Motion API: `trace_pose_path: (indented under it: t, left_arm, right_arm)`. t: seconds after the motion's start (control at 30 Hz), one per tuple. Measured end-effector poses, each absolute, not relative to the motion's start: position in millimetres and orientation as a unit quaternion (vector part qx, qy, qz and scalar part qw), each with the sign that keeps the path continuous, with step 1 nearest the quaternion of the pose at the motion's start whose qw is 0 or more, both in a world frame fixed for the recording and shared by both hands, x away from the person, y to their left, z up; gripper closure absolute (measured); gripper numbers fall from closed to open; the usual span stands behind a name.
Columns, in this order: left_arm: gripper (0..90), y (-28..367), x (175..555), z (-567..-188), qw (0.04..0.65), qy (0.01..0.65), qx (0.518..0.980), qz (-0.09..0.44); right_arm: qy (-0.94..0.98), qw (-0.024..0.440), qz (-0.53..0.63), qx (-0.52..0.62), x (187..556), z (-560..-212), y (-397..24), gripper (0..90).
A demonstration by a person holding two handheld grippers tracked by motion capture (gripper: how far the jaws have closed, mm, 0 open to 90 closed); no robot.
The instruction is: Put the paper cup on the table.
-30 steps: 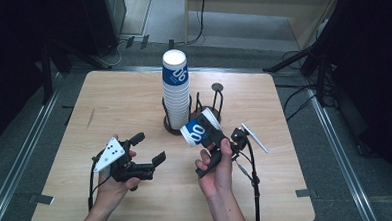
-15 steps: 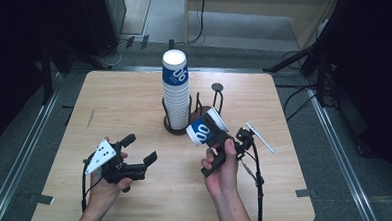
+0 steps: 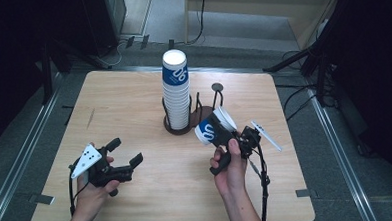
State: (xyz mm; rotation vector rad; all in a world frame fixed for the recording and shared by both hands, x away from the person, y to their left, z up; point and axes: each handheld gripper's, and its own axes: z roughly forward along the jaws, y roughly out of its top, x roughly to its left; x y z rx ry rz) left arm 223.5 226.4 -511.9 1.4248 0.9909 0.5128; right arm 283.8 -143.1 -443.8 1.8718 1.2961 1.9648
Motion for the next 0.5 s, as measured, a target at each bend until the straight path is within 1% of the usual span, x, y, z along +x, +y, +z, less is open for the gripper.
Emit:
trace_pose_path:
  t: [0.03,0.37,0.5]
  left_arm:
    - [0.3,229,223,-514,0.615,0.433,0.620,0.224]
    - [0.3,250,213,-524,0.593,0.455,0.620,0.236]
    - [0.3,260,208,-528,0.582,0.462,0.624,0.243]
  right_arm:
    - [0.435,0.081,0.650,0.618,284,-443,-144,18.9]
    - [0.468,0.157,0.628,0.601,283,-440,-150,18.9]
    - [0.486,0.208,0.609,0.591,279,-438,-147,18.9]
